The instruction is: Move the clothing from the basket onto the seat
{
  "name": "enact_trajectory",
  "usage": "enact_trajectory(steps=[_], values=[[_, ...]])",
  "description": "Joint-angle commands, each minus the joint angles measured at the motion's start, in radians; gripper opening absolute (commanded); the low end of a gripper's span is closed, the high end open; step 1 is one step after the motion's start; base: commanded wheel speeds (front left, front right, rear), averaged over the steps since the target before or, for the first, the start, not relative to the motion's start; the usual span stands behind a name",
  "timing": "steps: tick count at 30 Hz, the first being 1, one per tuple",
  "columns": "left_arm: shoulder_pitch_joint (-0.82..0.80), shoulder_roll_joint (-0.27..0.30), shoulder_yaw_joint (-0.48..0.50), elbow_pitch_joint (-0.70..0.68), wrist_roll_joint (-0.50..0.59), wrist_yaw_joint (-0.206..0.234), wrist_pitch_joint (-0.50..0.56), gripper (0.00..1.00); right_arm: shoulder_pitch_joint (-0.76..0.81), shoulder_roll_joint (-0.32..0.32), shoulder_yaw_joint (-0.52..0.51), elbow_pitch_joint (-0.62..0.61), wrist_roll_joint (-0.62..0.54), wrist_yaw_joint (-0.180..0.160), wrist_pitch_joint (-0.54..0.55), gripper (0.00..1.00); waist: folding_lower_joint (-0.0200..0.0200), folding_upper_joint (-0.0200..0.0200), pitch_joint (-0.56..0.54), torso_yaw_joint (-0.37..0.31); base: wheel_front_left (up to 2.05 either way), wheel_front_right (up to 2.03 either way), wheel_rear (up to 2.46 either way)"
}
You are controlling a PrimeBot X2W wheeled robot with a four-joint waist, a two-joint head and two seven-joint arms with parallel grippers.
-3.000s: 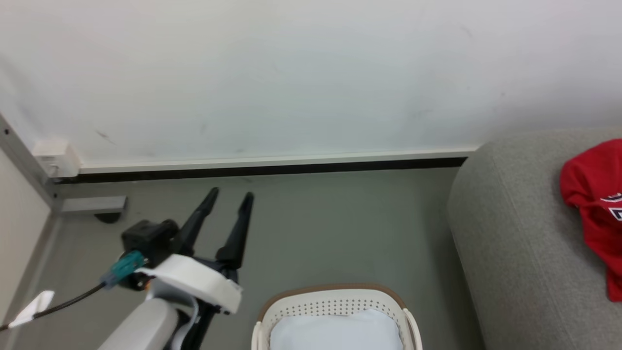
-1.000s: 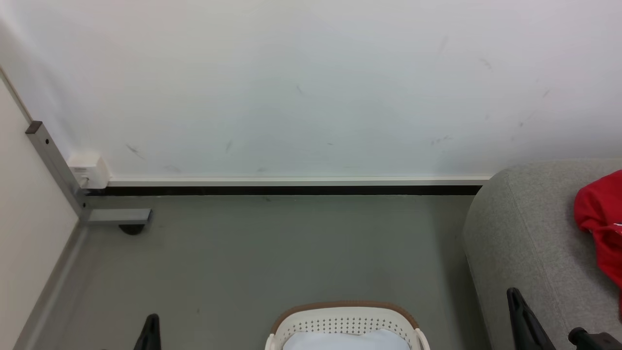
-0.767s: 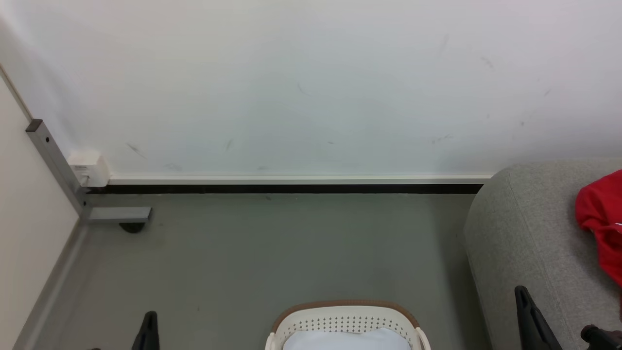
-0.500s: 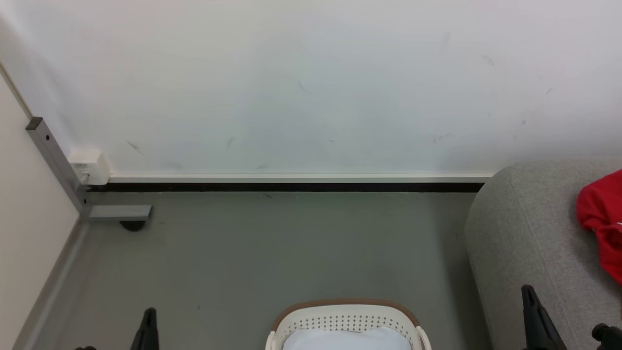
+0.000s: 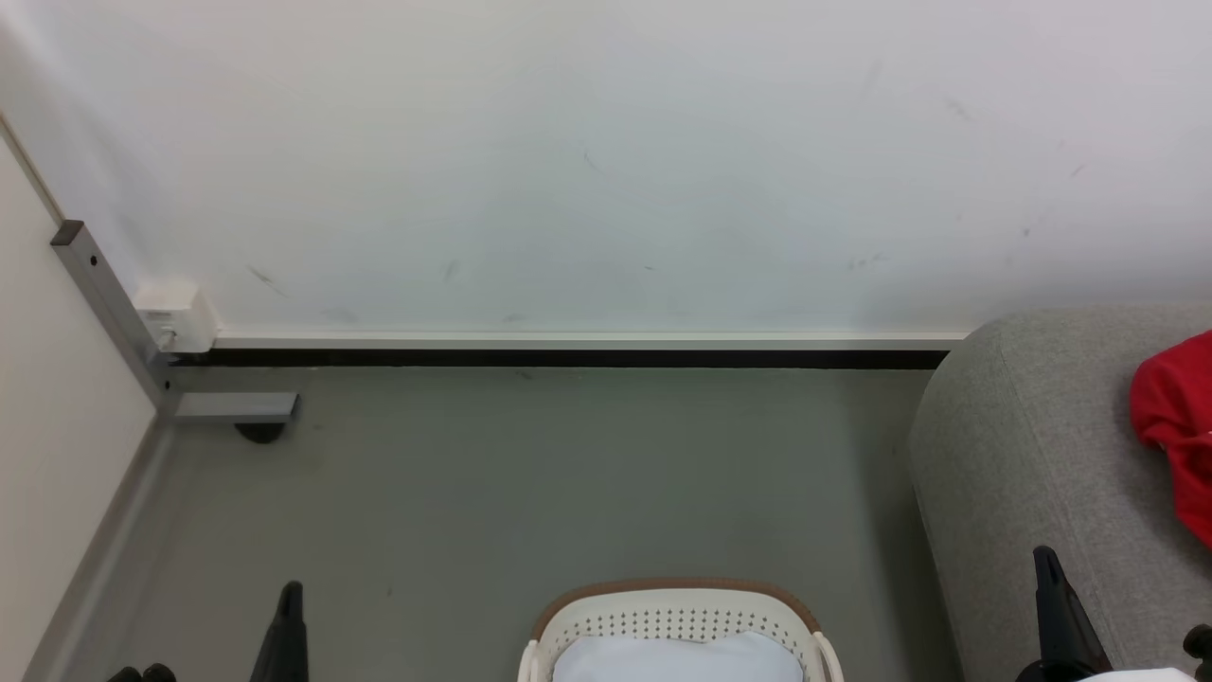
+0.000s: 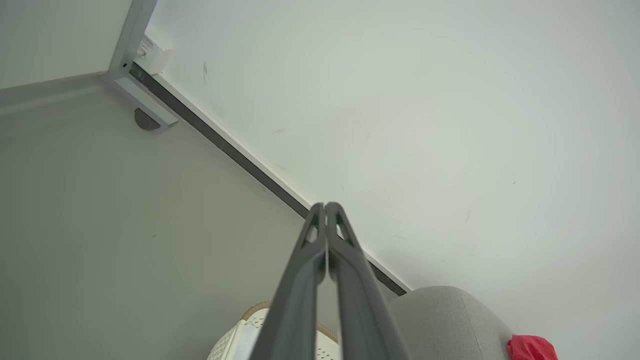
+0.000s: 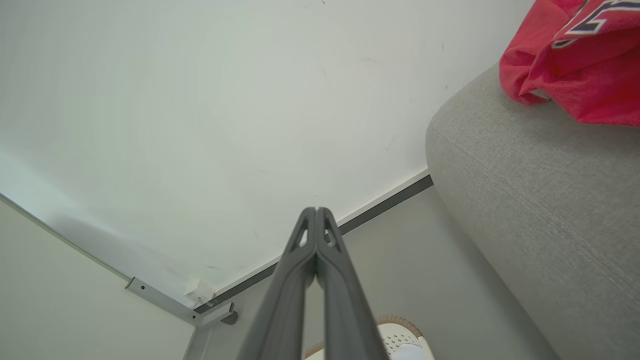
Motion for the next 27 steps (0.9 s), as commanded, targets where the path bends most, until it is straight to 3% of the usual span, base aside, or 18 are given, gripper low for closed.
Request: enact_trajectory(steps=[1,27], values=[[-0.023,0.007,0.004,-0.013,-0.023,-0.002,0.004,0.0,-0.029,-0.005,-0.009,-0.011,0.023,-0.001,0.004,0.0,0.0,-0.0001,0.0,0.0,0.0,0.0,0.0],[-0.061,0.009,0.014,-0.012,-0.334,-0.009,0.087,0.0,-0.055,0.005,-0.056,-0.008,0.306,-0.001,0.086,0.0,0.0,-0.0001,0.018,0.008,0.0,0.0,0.0]])
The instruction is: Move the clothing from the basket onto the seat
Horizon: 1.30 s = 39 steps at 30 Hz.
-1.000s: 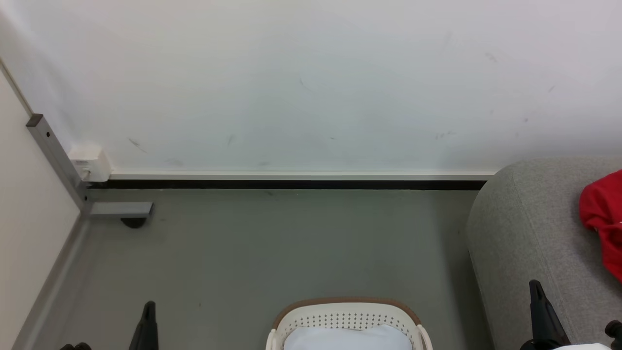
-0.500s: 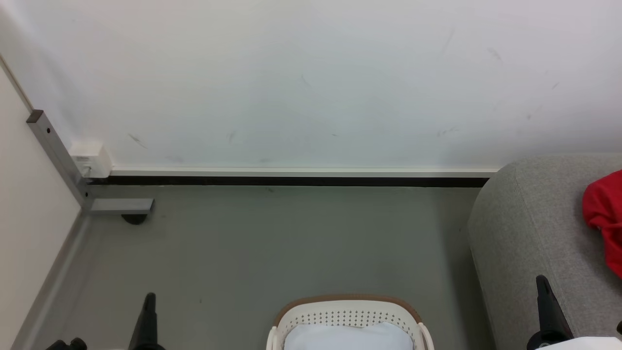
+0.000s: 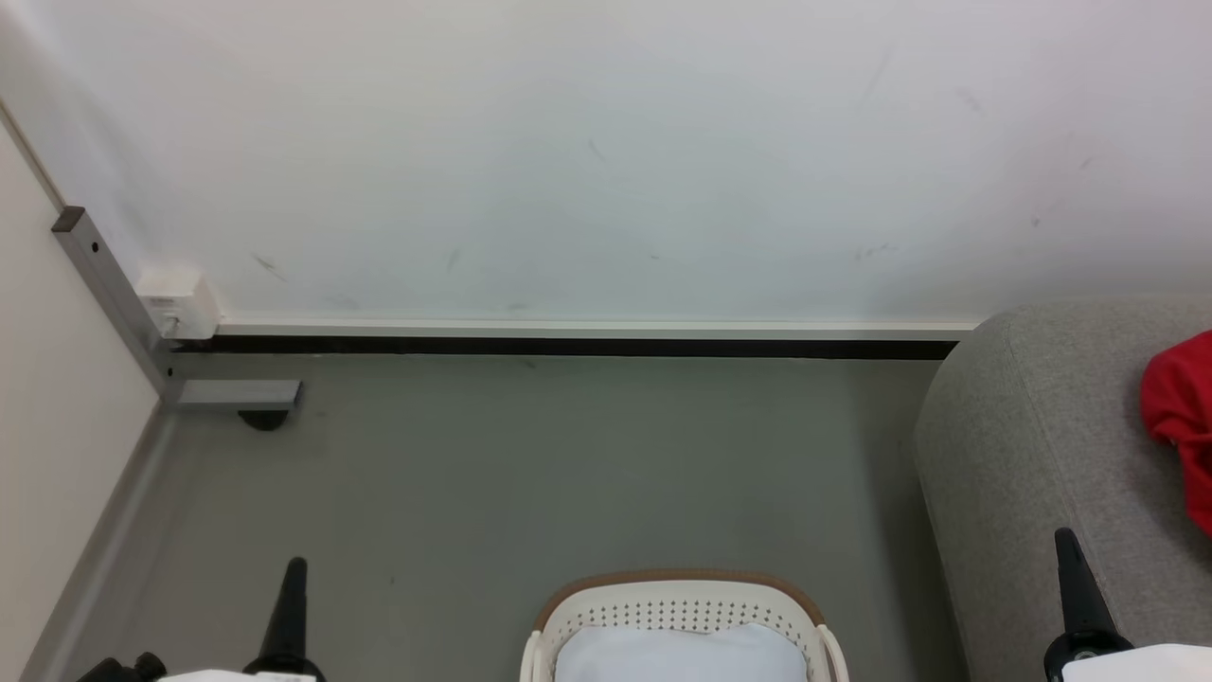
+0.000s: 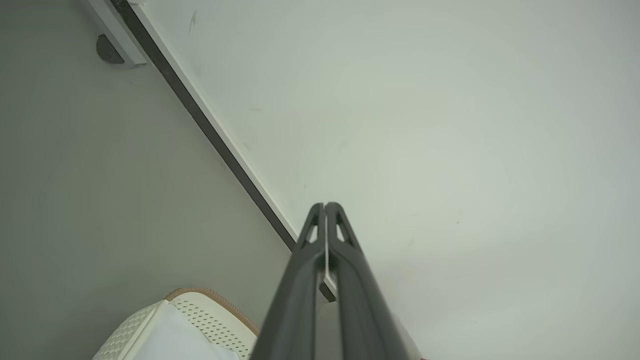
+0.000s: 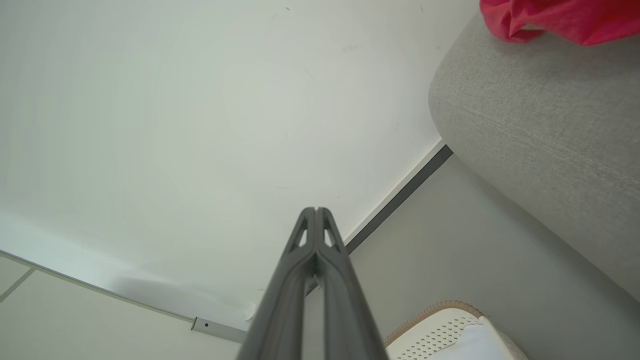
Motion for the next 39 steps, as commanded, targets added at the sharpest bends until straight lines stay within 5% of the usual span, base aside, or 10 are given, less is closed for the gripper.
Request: enact_trajectory(steps=[1,39], values=[[-0.02,0.008,0.006,-0.01,-0.025,-0.005,0.004,0.0,-0.019,-0.002,-0.006,-0.008,0.024,-0.001,0.004,0.0,0.0,-0.0001,0.001,0.0,0.0,0.0,0.0],[-0.061,0.01,0.015,-0.008,-0.362,-0.012,0.095,0.0,-0.049,0.01,-0.059,-0.004,0.332,-0.002,0.095,0.0,0.0,-0.0001,0.026,0.012,0.0,0.0,0.0]])
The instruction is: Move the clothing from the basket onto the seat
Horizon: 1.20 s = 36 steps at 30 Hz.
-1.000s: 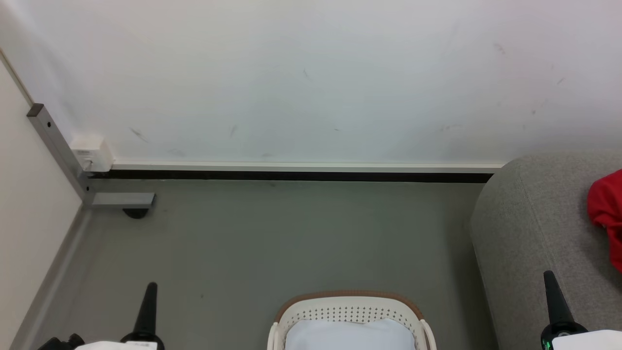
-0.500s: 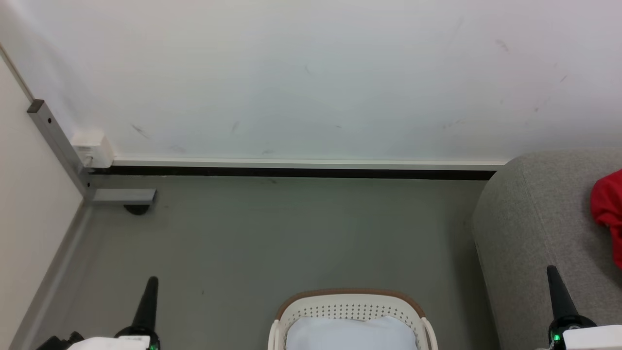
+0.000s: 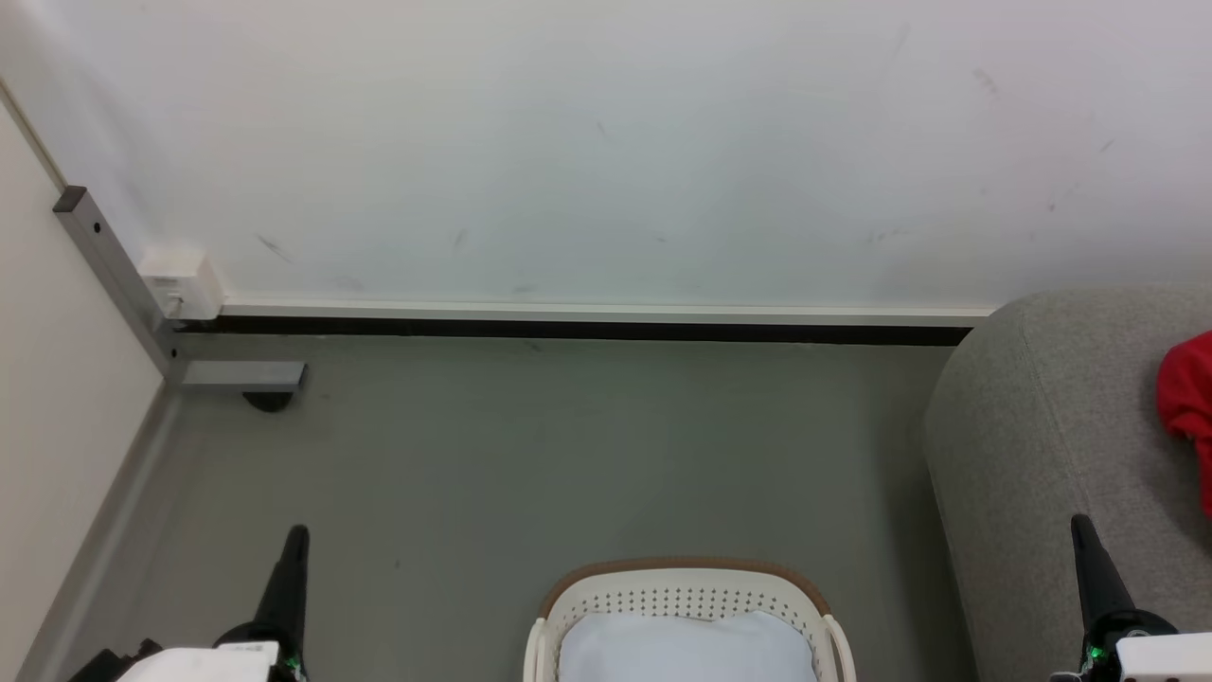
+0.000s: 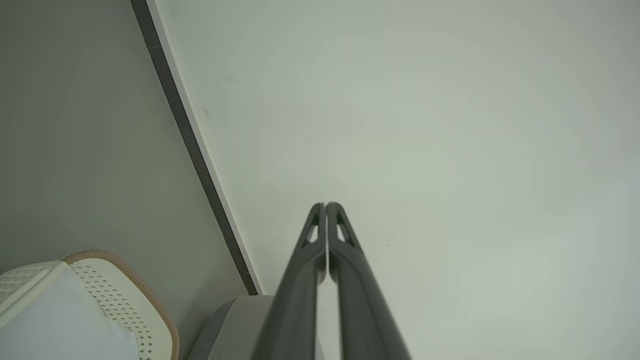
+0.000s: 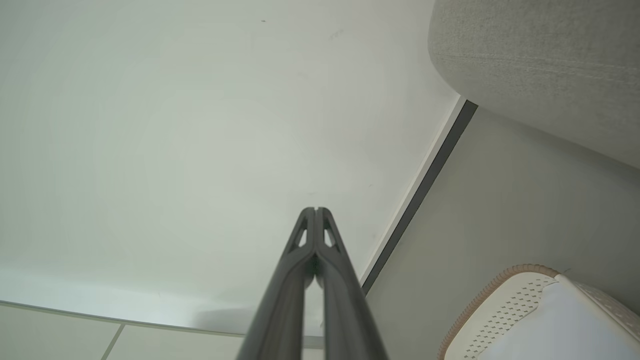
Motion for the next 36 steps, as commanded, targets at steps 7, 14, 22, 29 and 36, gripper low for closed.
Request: enact_trajectory(steps=[7,14,22,29,36], values=[[-0.023,0.009,0.005,-0.006,-0.079,-0.008,0.019,0.0,-0.021,0.003,-0.014,-0.003,0.067,-0.002,0.019,0.0,0.0,-0.0001,0.006,0.003,0.0,0.0,0.0],[-0.026,0.009,0.006,-0.005,-0.119,-0.008,0.03,0.0,-0.024,0.005,-0.02,-0.002,0.107,-0.002,0.029,0.0,0.0,-0.0001,0.01,0.004,0.0,0.0,0.0],[-0.033,0.009,0.008,-0.004,-0.171,-0.009,0.046,0.0,-0.03,0.006,-0.029,-0.001,0.157,-0.002,0.043,0.0,0.0,-0.0001,0.015,0.007,0.0,0.0,0.0],[-0.035,0.009,0.008,-0.004,-0.189,-0.01,0.049,0.0,-0.032,0.006,-0.031,-0.001,0.165,-0.002,0.048,0.0,0.0,-0.0001,0.017,0.008,0.0,0.0,0.0],[-0.035,0.009,0.008,-0.004,-0.189,-0.01,0.049,0.0,-0.032,0.006,-0.031,-0.001,0.165,-0.002,0.048,0.0,0.0,-0.0001,0.017,0.008,0.0,0.0,0.0]])
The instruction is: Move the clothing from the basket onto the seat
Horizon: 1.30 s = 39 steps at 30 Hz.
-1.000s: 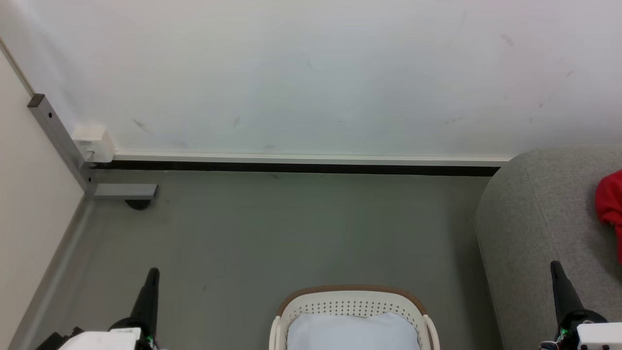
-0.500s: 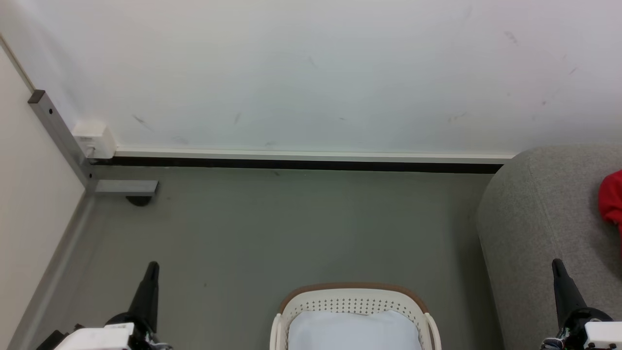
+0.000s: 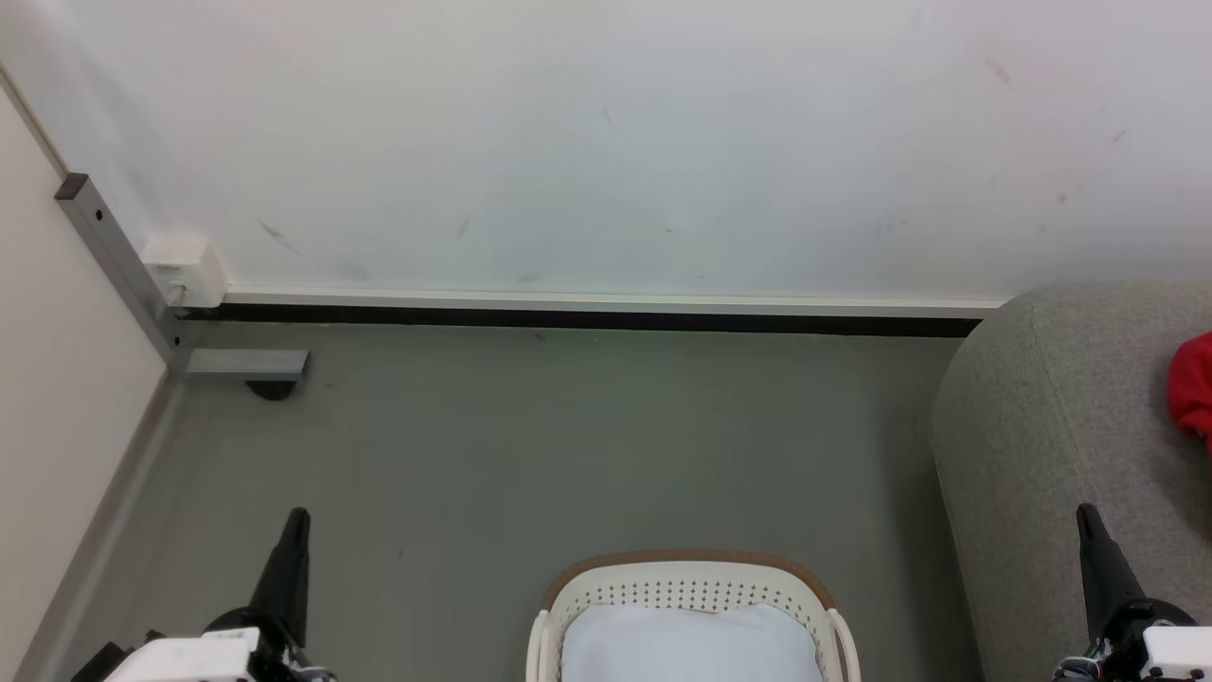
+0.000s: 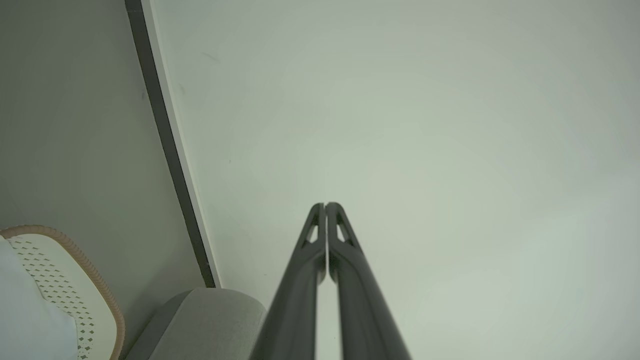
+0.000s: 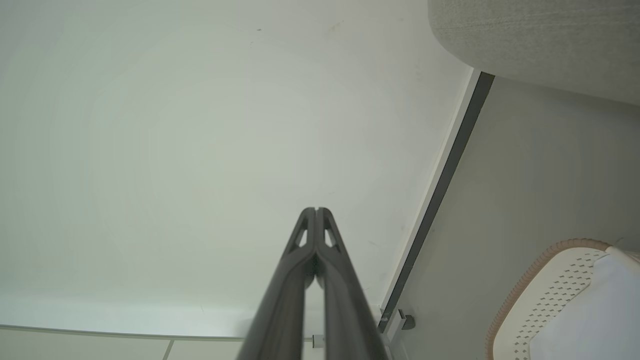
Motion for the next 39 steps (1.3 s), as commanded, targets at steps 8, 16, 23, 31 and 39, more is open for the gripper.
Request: enact_trajectory(steps=[8,16,23,31,39], values=[[-0.01,0.008,0.002,-0.003,-0.013,-0.006,0.004,0.0,-0.013,0.0,-0.004,-0.001,0.0,-0.002,0.003,0.0,-0.0001,0.0,0.0,0.0,0.0,0.0,0.0],[-0.01,0.008,0.002,-0.003,-0.013,-0.006,0.004,0.0,-0.013,0.0,-0.004,-0.001,0.0,-0.002,0.003,0.0,-0.0001,0.0,0.0,0.0,0.0,0.0,0.0],[-0.009,0.008,0.002,-0.003,-0.013,-0.006,0.004,0.0,-0.013,0.0,-0.004,-0.001,0.0,-0.002,0.003,0.0,-0.0001,0.0,0.0,0.0,0.0,0.0,0.0],[-0.009,0.008,0.002,-0.003,-0.013,-0.006,0.004,0.0,-0.013,0.0,-0.004,-0.001,0.0,-0.002,0.003,0.0,-0.0001,0.0,0.0,0.0,0.0,0.0,0.0],[-0.009,0.008,0.002,-0.003,-0.013,-0.006,0.004,0.0,-0.013,0.0,-0.004,-0.001,0.0,-0.002,0.003,0.0,-0.0001,0.0,0.0,0.0,0.0,0.0,0.0]])
